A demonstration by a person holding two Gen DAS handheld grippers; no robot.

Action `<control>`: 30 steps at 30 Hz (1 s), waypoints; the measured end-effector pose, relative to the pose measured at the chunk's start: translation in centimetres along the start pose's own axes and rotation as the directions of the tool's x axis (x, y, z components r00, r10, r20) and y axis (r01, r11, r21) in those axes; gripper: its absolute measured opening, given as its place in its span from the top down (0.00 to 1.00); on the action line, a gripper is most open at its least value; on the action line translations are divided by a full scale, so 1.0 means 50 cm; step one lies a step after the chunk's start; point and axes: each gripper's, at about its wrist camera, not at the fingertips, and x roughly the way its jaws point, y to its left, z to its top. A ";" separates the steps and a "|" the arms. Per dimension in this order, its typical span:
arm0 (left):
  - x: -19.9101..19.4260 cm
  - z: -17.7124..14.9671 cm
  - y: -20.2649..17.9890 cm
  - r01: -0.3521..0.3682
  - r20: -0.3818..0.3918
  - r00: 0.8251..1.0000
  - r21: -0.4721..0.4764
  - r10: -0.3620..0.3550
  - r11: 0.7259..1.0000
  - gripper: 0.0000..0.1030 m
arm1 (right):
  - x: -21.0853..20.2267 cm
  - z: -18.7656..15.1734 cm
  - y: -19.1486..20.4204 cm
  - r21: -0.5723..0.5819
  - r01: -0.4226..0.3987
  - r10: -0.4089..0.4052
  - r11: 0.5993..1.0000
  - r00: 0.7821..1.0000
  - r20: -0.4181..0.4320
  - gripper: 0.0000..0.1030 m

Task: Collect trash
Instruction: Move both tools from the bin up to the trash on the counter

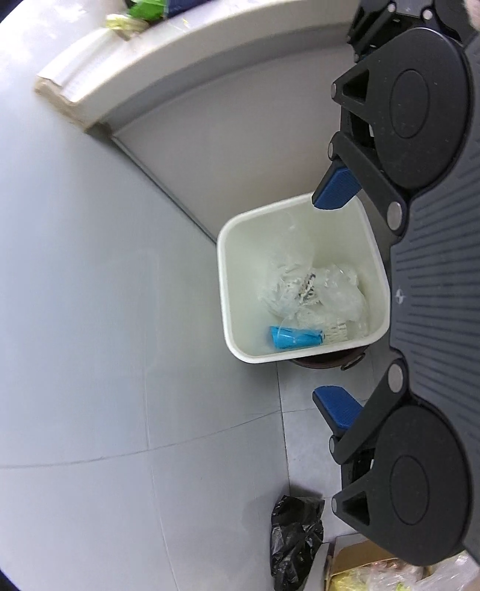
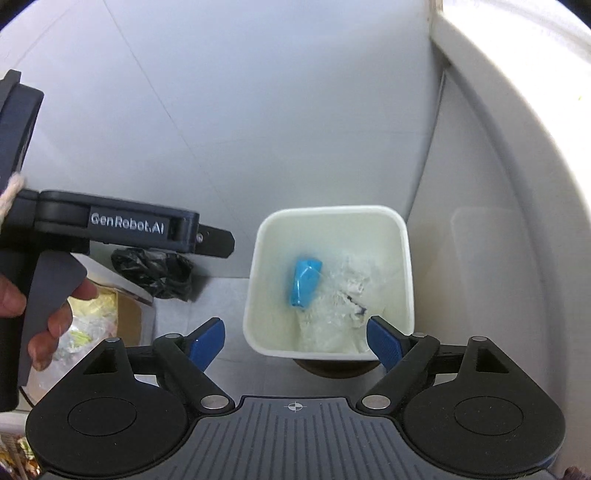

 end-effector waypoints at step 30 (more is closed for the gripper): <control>-0.158 0.047 -0.200 0.102 0.100 0.988 0.145 -0.118 0.984 0.01 | -0.295 -0.018 -0.227 0.259 0.143 -0.211 0.955 0.942 0.259 0.08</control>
